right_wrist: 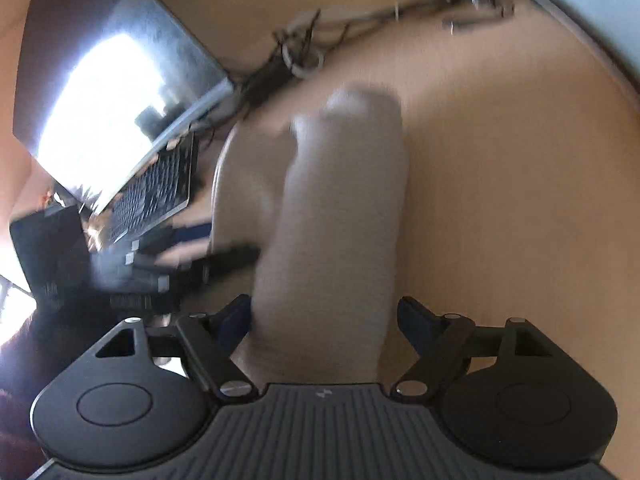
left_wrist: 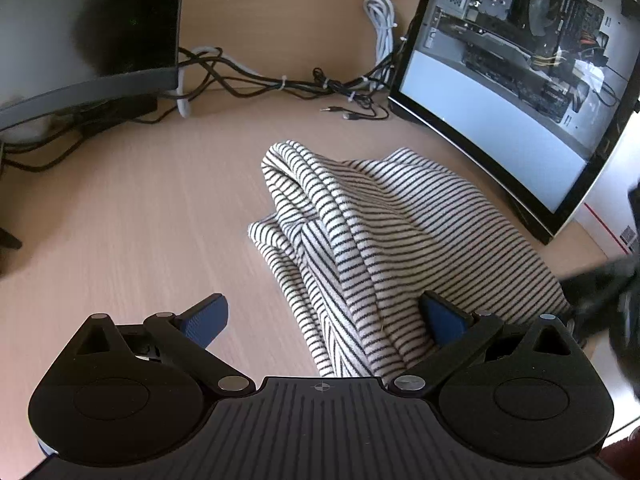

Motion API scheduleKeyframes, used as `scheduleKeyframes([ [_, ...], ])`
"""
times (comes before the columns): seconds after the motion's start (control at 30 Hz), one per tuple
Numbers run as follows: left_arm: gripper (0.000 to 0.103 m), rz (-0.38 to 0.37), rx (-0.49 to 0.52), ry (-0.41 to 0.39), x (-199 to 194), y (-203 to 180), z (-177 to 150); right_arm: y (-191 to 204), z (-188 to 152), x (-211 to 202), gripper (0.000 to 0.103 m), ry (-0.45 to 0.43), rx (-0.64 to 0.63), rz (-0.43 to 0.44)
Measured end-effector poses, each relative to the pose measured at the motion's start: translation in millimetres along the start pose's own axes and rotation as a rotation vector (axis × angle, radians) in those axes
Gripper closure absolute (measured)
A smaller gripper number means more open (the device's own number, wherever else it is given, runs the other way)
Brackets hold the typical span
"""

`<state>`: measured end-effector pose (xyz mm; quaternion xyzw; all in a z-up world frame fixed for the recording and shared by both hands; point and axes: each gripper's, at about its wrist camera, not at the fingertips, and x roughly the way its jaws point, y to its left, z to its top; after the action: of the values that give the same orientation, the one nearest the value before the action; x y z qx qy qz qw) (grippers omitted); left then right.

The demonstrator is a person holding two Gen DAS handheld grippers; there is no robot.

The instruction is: Fold clothes

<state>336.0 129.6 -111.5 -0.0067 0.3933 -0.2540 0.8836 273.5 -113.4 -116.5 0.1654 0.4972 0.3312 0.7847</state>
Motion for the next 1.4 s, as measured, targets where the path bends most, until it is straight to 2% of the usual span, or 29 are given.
scheduleKeyframes([
  [0.07,0.000,0.013,-0.003,0.000,-1,1,0,19,-1,-1,0.052,-0.017,-0.082,-0.035],
  [0.13,0.000,0.016,-0.022,-0.010,-4,6,0,48,1,-12,0.056,-0.069,-0.239,-0.085],
  [0.27,0.000,0.001,-0.056,-0.011,-11,19,-4,79,-6,-8,0.056,-0.078,-0.488,-0.198],
  [0.33,0.000,-0.008,-0.070,0.002,-15,23,-10,78,-16,6,0.056,-0.050,-0.545,-0.255],
  [0.57,0.000,0.031,-0.174,0.008,-45,19,-14,99,-35,17,0.055,-0.091,-0.646,-0.343],
  [0.67,0.000,-0.043,-0.246,0.026,-55,17,-19,96,-37,15,0.054,-0.098,-0.617,-0.338],
  [0.73,0.011,-0.084,-0.273,0.061,-52,16,-25,90,-34,14,0.052,-0.099,-0.578,-0.323],
  [0.77,0.027,-0.083,-0.263,0.070,-52,14,-28,87,-32,13,0.052,-0.098,-0.558,-0.313],
  [0.83,0.030,-0.076,-0.238,0.083,-51,10,-34,79,-24,10,0.047,-0.085,-0.497,-0.267],
  [0.9,0.039,-0.067,-0.224,0.076,-55,11,-36,66,-15,-2,0.040,-0.082,-0.409,-0.198],
  [0.97,0.040,-0.044,-0.204,0.064,-58,12,-37,53,-6,-16,0.032,-0.094,-0.317,-0.130],
  [1.03,0.040,-0.040,-0.197,0.061,-59,16,-38,44,2,-25,0.032,-0.127,-0.258,-0.094],
  [1.17,0.037,-0.004,-0.163,0.057,-60,15,-41,39,16,-22,0.033,-0.169,-0.216,-0.090],
  [1.27,0.031,0.010,-0.137,0.055,-58,14,-40,39,12,1,0.035,-0.105,-0.247,-0.164],
  [1.33,0.030,0.010,-0.138,0.059,-58,15,-40,42,11,10,0.034,-0.073,-0.256,-0.152],
  [1.4,0.029,0.007,-0.140,0.060,-59,17,-40,40,22,5,0.034,-0.076,-0.233,-0.102],
])
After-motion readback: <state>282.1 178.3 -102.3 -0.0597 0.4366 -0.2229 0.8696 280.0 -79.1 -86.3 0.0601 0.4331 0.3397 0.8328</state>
